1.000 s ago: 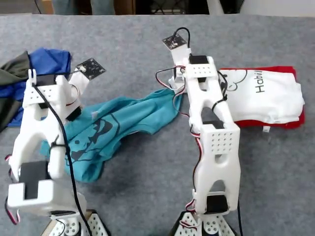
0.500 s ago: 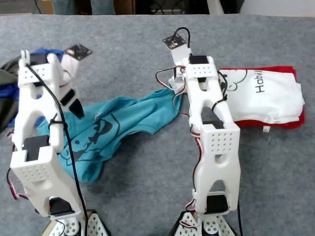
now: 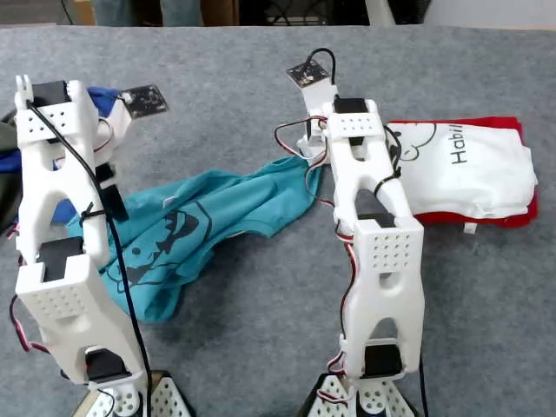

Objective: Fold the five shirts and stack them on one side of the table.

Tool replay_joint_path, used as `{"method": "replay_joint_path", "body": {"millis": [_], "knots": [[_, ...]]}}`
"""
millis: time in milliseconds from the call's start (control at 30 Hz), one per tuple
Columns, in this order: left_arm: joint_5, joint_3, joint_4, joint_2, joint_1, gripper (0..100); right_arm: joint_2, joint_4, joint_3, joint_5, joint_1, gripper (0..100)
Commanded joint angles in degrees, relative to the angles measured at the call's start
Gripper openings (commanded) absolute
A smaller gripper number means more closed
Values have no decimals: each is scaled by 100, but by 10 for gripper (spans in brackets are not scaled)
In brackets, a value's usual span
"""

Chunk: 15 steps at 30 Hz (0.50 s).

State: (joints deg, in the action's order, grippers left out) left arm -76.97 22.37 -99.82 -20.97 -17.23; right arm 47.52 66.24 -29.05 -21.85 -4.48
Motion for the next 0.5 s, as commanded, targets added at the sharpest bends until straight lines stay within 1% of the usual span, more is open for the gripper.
{"method": "replay_joint_path", "body": {"millis": [0,100,200,333,467], "knots": [[-668,-92,-97,35,-40,267,40,-176,-75,44,62,15],[-1108,-242,-88,35,-22,266,40,-176,-75,44,62,15],[-1354,-259,-88,35,-22,262,40,-237,-48,44,62,15],[-1468,-259,-88,35,-31,192,40,-264,-48,44,62,15],[-1468,-242,-79,-105,-22,162,40,-273,-48,44,62,15]]}}
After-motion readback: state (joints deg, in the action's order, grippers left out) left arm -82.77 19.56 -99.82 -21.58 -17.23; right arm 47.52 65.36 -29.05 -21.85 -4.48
